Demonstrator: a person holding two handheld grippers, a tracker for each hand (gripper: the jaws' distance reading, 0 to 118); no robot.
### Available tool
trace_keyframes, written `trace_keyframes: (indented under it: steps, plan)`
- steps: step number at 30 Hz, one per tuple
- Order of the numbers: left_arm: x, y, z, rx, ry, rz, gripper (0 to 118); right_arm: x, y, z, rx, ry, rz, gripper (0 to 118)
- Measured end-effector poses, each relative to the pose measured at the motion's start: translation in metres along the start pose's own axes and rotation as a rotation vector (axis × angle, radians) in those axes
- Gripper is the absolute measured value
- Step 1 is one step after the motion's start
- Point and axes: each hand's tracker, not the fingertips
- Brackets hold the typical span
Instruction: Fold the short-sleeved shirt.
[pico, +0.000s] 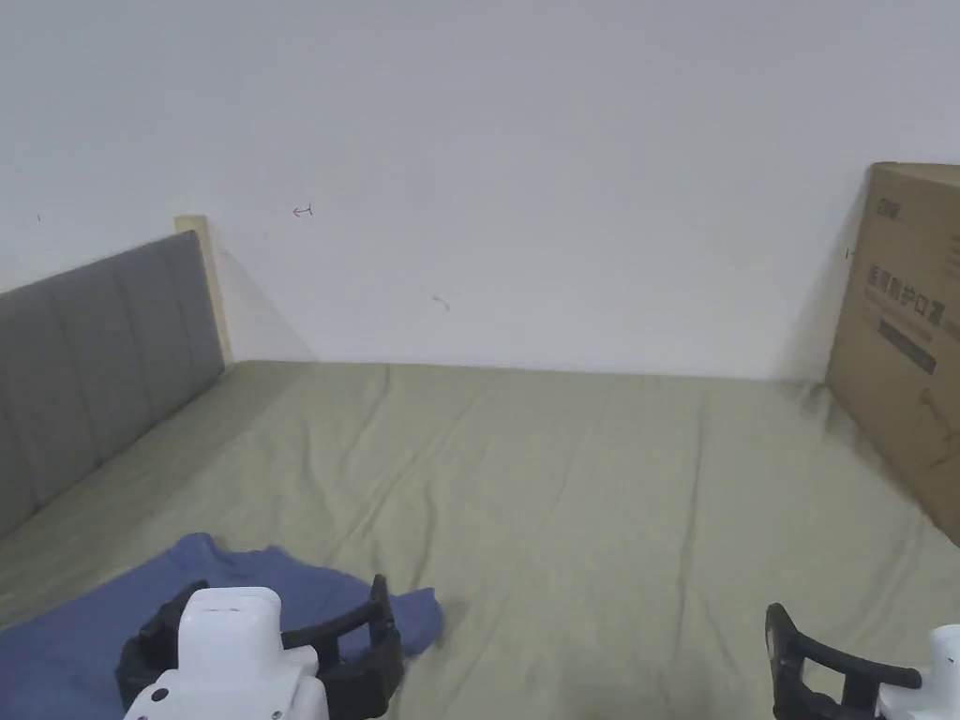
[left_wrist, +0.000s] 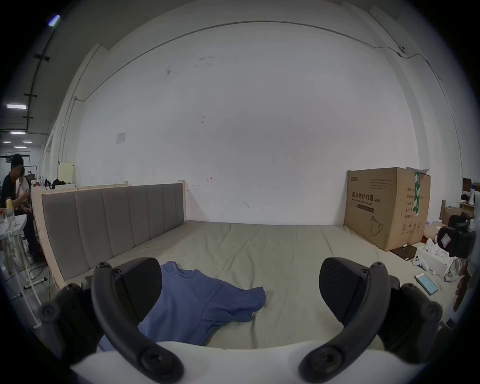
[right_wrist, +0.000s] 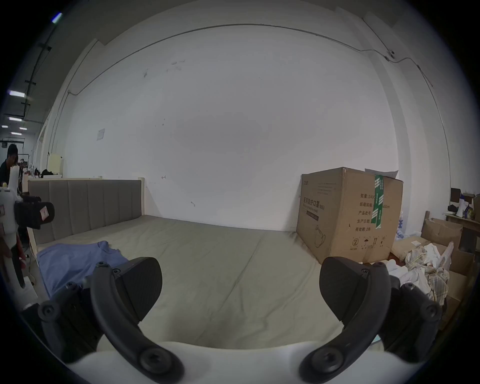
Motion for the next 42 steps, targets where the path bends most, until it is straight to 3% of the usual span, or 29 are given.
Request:
trace_keyframes:
  steps: [14, 25, 42]
  plan:
    - [0.009, 0.009, 0.003, -0.016, -0.016, -0.018, 118, 0.008, 0.003, 0.001, -0.017, -0.007, -0.096, 118]
    - [0.014, 0.012, 0.004, -0.021, -0.033, -0.040, 118, 0.001, 0.004, -0.002, -0.049, -0.011, -0.050, 118]
    - [0.014, 0.009, 0.007, -0.038, -0.037, -0.045, 118, -0.001, 0.003, 0.000, -0.068, -0.004, -0.041, 118]
